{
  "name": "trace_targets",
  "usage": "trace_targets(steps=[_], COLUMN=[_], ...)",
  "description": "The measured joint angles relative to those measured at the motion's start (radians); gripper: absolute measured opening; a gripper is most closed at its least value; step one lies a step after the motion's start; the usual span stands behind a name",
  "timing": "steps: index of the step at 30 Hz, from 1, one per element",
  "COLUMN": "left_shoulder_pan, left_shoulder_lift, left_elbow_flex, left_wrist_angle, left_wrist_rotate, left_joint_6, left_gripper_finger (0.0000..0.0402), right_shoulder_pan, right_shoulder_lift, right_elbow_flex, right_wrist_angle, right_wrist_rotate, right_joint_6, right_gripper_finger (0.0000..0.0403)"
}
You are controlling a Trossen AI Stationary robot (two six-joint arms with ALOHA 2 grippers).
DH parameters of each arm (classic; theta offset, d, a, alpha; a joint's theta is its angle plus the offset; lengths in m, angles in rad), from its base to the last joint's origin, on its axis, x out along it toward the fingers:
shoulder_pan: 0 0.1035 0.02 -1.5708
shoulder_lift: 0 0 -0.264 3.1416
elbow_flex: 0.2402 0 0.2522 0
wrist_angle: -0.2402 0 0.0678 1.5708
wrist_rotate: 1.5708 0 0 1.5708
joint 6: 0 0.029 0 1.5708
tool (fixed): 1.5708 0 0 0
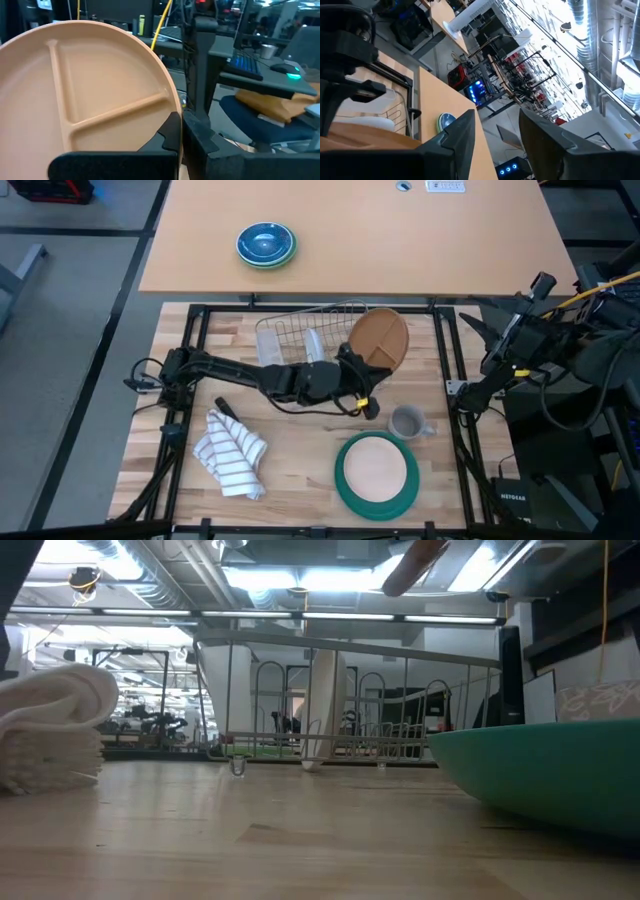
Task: Sort dishes
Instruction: Put the brown plate in the dish rack
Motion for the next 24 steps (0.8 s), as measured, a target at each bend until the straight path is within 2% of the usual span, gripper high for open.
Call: trace_targets(steps=[8, 18, 24], left_shoulder_pan=[0.039, 0.093, 0.118], left_shoulder_lift=[-0.012, -0.191, -0.291], left_elbow_flex=[0.0, -0.002, -0.096], left_wrist_angle=[-0.014, -0.205, -0.177], left_wrist_rotate=[0.001, 0.001, 0.0], left_joint_6=[-0.013, 0.012, 0.037], left_gripper_finger=[0.0, 0.0, 0.0], right_shoulder_pan=[0.0, 0.0, 0.0], right_shoulder_lift=[-0.001, -0.001, -0.001], right_elbow_flex=[0.0, -0.001, -0.001], right_wrist_angle=[0.001, 0.0, 0.001], right_wrist_rotate=[0.0, -0.001, -0.001], right_joint_6=[-0.004, -0.021, -0.026], right_gripper_finger=[0.0159, 0.0159, 0.0159])
